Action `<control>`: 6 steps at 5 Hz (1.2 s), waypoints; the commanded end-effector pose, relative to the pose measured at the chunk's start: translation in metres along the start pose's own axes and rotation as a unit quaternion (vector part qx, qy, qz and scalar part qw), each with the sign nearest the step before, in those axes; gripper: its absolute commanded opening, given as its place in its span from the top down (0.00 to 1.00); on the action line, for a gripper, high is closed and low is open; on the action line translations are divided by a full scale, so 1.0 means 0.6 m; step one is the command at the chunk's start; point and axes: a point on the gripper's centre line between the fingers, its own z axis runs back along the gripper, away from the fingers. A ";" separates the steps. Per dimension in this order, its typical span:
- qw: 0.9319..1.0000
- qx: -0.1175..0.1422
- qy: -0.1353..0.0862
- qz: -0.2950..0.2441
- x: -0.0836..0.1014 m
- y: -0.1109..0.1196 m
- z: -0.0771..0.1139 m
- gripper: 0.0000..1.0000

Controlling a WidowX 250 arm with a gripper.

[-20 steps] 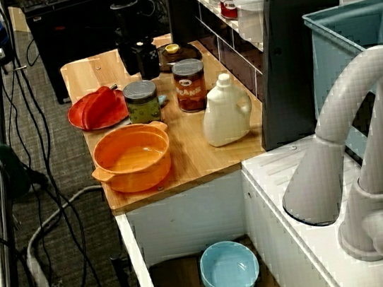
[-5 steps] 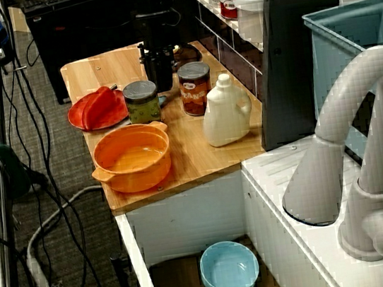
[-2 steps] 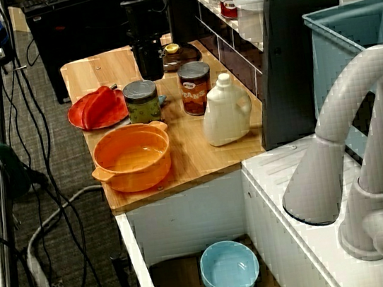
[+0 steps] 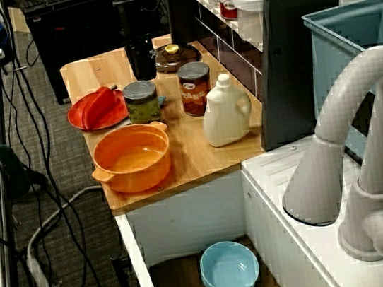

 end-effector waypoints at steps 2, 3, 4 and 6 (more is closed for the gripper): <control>0.999 0.015 -0.020 -0.029 -0.028 0.019 0.038 1.00; 0.999 0.017 -0.018 -0.033 -0.040 0.023 0.034 1.00; 0.999 0.019 -0.018 -0.034 -0.047 0.024 0.031 1.00; 0.999 0.017 -0.016 -0.030 -0.051 0.016 0.021 1.00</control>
